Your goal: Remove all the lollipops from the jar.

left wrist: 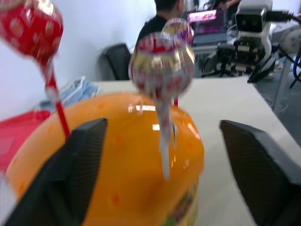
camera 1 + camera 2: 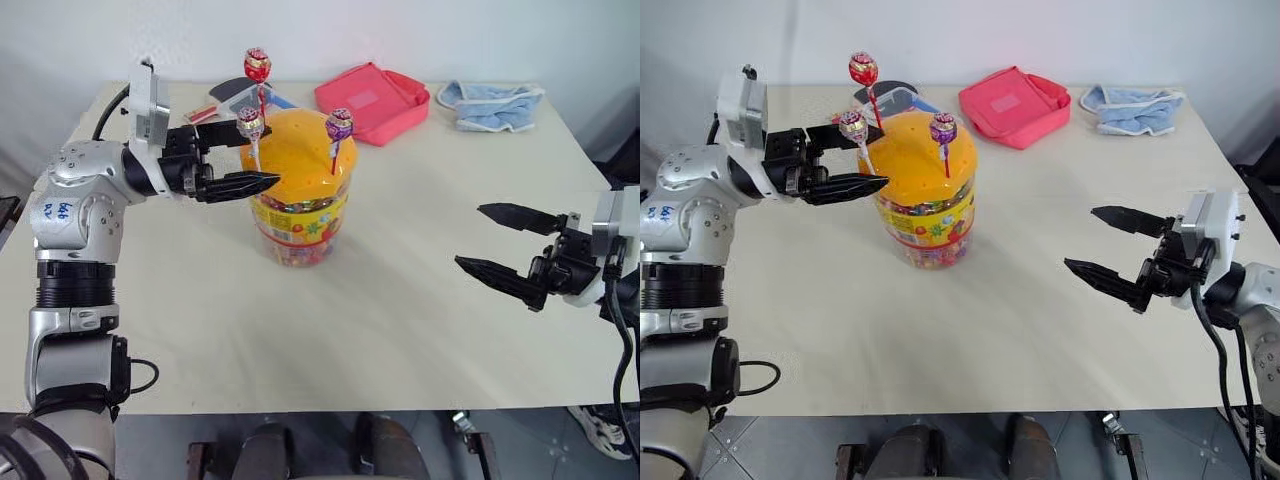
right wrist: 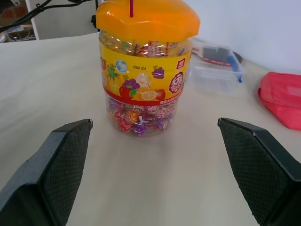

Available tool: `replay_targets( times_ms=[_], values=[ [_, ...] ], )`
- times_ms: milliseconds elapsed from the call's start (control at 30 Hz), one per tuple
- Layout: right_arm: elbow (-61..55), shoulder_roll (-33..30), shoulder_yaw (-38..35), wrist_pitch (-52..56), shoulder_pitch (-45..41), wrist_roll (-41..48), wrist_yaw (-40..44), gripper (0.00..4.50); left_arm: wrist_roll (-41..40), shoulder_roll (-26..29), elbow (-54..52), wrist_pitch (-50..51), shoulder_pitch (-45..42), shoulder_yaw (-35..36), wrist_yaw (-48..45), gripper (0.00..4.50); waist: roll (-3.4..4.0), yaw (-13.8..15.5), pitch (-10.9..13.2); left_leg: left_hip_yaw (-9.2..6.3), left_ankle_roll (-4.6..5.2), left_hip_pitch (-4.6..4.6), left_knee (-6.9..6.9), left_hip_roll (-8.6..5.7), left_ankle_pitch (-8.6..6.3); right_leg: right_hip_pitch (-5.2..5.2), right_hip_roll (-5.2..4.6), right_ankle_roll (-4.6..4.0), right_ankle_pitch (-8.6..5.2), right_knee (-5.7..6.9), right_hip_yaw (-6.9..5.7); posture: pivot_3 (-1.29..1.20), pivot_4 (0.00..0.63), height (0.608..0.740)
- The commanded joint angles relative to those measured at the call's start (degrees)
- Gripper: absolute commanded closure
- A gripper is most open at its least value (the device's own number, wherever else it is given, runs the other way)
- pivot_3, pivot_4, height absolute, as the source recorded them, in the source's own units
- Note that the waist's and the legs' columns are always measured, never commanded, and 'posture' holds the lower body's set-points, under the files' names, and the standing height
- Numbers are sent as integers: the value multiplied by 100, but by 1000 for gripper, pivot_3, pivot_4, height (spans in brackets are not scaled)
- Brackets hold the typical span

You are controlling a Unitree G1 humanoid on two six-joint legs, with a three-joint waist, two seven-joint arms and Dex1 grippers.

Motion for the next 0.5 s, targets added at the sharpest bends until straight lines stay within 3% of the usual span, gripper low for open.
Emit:
replay_targets(
  times_ms=[33, 300, 500],
  values=[
    [-395, -6, -405, 33, 128, 326, -93, 0, 46, 104, 40, 60, -207, -5, -198, 2128, 0, -5, 0, 2, 0, 1, 0, 0, 0, 0, 0, 0, 0, 0, 2, 0, 150, 740],
    [-575, -41, -531, 148, -2, 796, -299, 0, 170, 94, 109, 139, -380, -47, -258, 4487, -1, 18, 1, 4, 6, -1, 10, 0, -3, 0, 0, 3, 2, 2, 9, 0, 150, 740],
    [-597, -102, -319, 244, -343, 990, -368, 0, 271, 185, 100, 320, -720, 37, 1, 4487, -6, 24, 4, 4, 12, -6, 26, 0, -7, 1, -1, 8, 5, 4, 11, 0, 150, 740]
  ],
)
